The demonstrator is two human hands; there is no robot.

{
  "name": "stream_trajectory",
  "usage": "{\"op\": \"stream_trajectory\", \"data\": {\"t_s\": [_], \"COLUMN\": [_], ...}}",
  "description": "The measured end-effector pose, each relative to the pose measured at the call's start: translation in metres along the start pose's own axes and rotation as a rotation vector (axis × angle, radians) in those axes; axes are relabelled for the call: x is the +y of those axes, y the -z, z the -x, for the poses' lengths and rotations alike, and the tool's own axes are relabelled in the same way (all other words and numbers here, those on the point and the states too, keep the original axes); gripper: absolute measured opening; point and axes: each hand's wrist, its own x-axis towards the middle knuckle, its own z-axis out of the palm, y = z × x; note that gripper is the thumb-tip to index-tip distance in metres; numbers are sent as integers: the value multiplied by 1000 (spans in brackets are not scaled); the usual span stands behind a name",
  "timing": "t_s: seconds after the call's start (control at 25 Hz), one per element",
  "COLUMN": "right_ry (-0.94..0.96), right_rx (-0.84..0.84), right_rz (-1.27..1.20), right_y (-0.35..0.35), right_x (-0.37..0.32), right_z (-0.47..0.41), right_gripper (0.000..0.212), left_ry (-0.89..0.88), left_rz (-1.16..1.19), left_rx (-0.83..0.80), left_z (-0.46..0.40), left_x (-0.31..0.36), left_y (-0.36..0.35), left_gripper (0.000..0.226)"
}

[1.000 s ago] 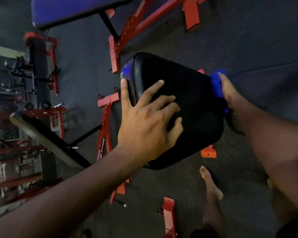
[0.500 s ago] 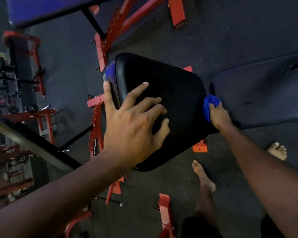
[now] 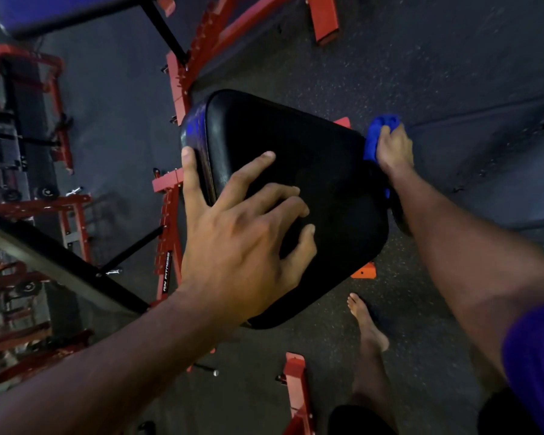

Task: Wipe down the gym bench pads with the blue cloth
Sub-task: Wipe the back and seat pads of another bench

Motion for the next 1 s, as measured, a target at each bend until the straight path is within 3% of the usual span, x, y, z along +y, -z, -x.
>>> {"op": "stream_trajectory", "data": {"t_s": [0.16, 0.32, 0.6, 0.84, 1.0], "right_ry": [52, 137, 52, 54, 78], "right_rx": [-137, -175, -206, -71, -20], "right_rz": [109, 214, 68, 55, 77], "right_y": [8, 20, 44, 23, 18], "right_x": [5, 60, 133, 53, 44], "right_z": [-2, 51, 137, 57, 44], "right_gripper": [54, 38, 39, 32, 27], "left_ry": [7, 9, 17, 2, 1], "left_rz": [-4, -39, -59, -57, -71], "left_rx": [-14, -42, -75, -18, -1], "left_z": [-1, -2, -2, -2, 0], "left_x": [1, 2, 2, 0, -2], "left_y": [1, 3, 4, -2, -3], "left_gripper": [31, 31, 37, 35, 34]}}
